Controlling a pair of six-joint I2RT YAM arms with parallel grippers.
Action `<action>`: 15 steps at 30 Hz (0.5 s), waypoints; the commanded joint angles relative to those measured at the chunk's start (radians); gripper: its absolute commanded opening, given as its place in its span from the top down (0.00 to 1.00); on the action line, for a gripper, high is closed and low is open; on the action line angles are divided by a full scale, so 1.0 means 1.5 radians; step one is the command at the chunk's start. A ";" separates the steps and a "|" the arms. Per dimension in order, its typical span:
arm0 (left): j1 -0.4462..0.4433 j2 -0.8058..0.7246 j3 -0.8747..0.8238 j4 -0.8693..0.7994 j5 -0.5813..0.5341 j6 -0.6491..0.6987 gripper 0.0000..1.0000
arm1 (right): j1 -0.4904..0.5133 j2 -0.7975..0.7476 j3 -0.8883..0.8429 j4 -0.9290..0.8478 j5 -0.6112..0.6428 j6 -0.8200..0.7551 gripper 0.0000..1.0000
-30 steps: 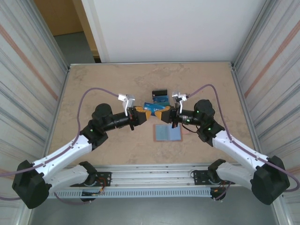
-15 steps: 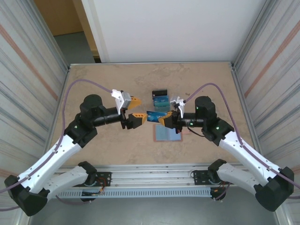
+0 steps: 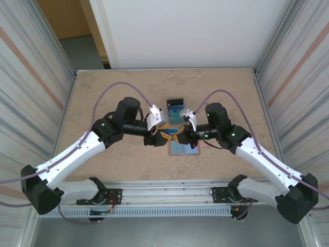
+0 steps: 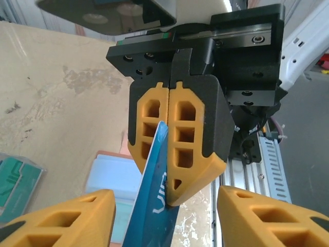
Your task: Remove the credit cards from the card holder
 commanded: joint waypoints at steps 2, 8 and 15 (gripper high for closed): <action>-0.002 0.007 0.022 -0.025 0.020 0.033 0.56 | 0.007 0.000 0.025 -0.022 -0.027 -0.027 1.00; 0.002 0.014 0.020 -0.029 0.022 0.038 0.73 | 0.007 -0.008 0.021 -0.025 -0.032 -0.030 1.00; 0.002 0.022 0.021 -0.028 0.039 0.042 1.00 | 0.006 -0.012 0.018 -0.022 -0.013 -0.024 1.00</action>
